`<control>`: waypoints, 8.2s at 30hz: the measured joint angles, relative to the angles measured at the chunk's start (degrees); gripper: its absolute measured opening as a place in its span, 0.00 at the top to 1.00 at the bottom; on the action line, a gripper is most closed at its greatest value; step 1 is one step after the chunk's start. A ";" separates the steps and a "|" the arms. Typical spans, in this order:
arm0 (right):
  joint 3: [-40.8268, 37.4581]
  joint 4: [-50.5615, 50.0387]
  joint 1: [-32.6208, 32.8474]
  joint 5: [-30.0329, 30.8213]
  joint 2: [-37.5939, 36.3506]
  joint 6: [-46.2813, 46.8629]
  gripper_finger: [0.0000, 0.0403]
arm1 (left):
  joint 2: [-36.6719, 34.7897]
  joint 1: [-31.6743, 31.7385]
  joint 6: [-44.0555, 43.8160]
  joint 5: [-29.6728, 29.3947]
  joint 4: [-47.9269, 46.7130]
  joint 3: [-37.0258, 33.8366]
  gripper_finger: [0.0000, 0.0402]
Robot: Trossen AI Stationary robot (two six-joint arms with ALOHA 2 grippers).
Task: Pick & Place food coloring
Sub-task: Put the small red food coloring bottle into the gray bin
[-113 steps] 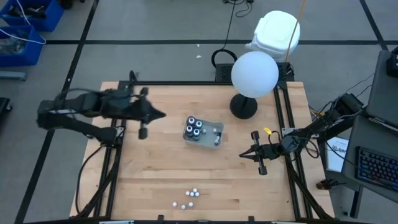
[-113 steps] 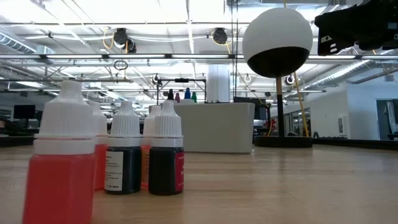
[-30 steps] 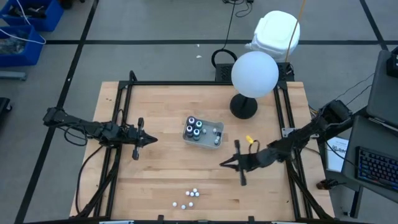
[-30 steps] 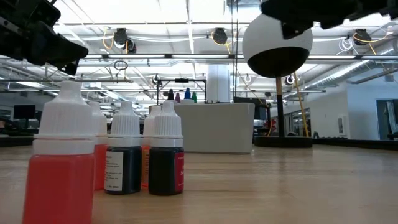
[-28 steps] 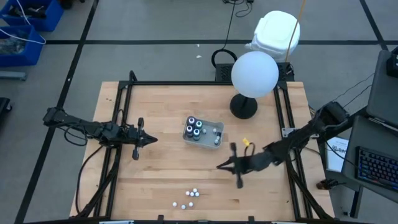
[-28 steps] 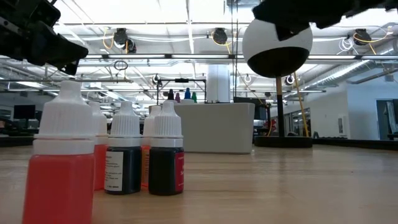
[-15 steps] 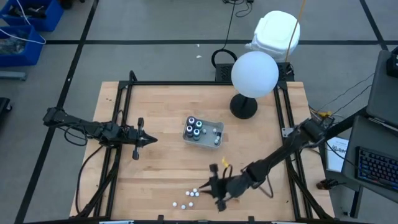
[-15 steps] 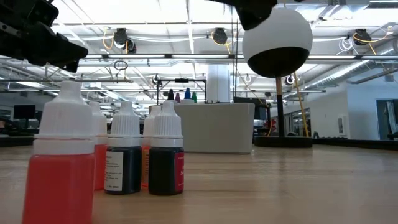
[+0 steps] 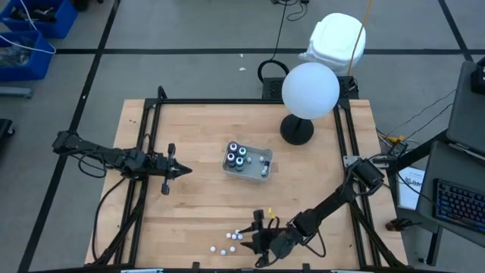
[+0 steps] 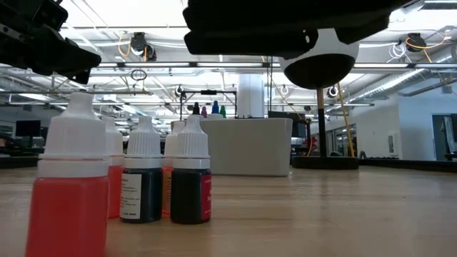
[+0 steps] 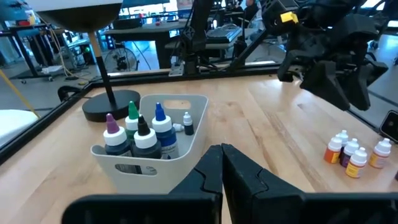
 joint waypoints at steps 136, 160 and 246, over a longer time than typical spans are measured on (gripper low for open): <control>15.23 -59.13 -6.93 19.72 -10.79 27.70 0.85 | 0.04 0.00 -0.02 0.92 -3.01 0.00 0.98; -24.47 -13.41 -27.19 -4.75 -34.16 9.93 0.85 | 0.04 0.00 1.50 0.90 -3.54 0.00 0.98; -15.65 -24.94 -40.79 -19.46 -21.42 13.94 0.85 | 0.07 0.00 6.07 0.90 -3.89 0.00 0.98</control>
